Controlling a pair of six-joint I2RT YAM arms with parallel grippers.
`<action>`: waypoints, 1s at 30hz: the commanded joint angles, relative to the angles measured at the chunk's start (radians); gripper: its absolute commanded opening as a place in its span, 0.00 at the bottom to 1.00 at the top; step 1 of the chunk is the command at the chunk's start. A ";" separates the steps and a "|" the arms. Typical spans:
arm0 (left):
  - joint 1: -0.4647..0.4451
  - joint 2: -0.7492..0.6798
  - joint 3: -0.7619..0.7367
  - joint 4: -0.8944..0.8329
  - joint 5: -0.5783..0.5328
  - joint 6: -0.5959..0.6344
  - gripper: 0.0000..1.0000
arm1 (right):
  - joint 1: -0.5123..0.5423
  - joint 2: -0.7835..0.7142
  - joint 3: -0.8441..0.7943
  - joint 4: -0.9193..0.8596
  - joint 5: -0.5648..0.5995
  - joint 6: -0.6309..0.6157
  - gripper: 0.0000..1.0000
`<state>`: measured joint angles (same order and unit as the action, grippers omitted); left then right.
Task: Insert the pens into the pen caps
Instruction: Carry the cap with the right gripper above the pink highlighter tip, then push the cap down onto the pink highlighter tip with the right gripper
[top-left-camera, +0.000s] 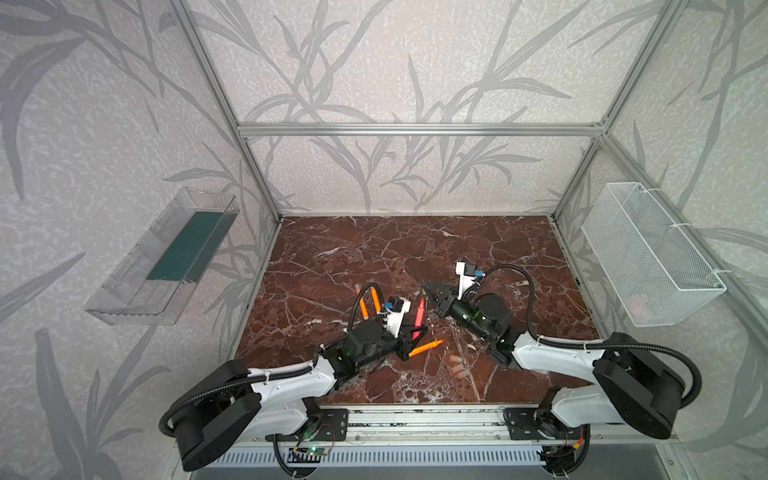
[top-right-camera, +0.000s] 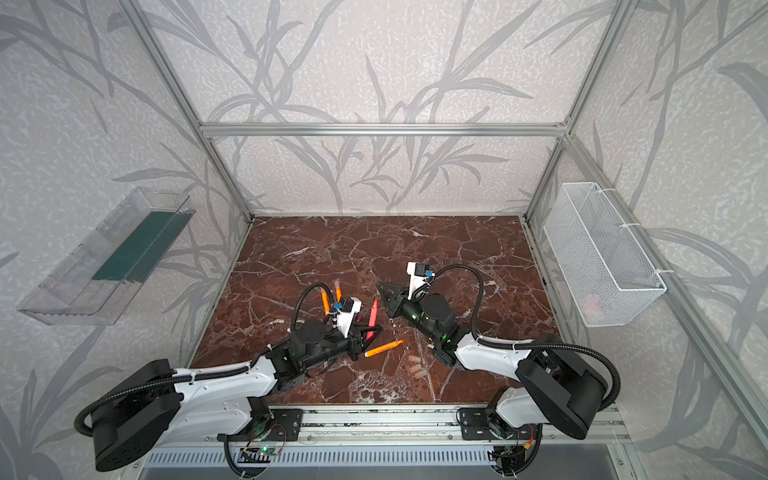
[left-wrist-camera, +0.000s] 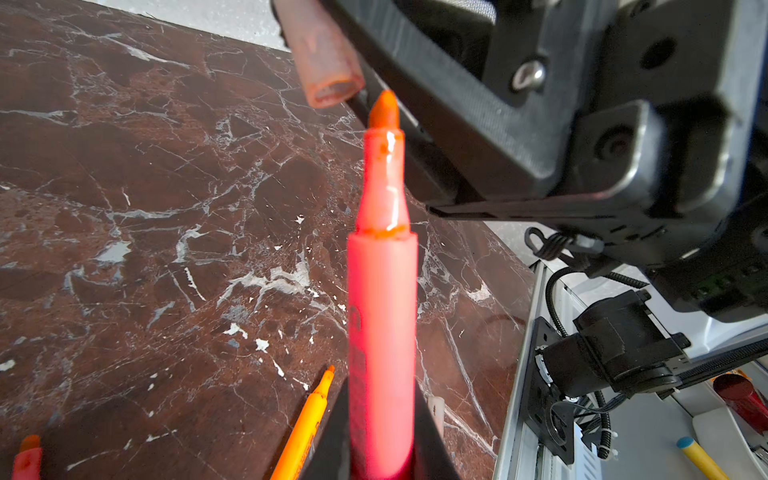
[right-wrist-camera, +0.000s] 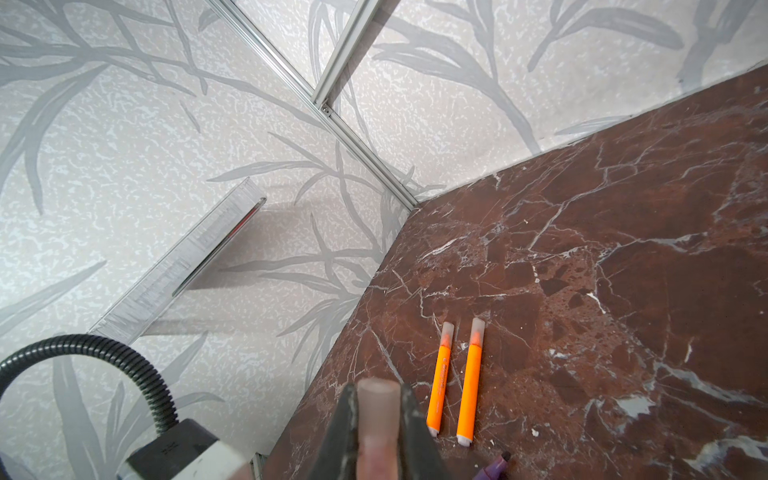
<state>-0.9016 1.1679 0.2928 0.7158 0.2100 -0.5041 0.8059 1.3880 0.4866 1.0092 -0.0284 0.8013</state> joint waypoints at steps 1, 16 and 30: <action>-0.005 -0.002 0.005 0.014 -0.007 0.012 0.00 | 0.005 0.005 0.023 0.047 -0.024 0.007 0.00; -0.005 0.030 0.012 0.033 -0.013 0.009 0.00 | 0.013 -0.018 0.016 0.041 -0.042 0.012 0.00; -0.005 0.039 0.021 0.038 -0.068 0.000 0.00 | 0.041 0.009 -0.019 0.080 -0.035 0.028 0.00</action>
<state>-0.9031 1.1980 0.2932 0.7193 0.1825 -0.5049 0.8398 1.3914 0.4847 1.0405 -0.0616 0.8230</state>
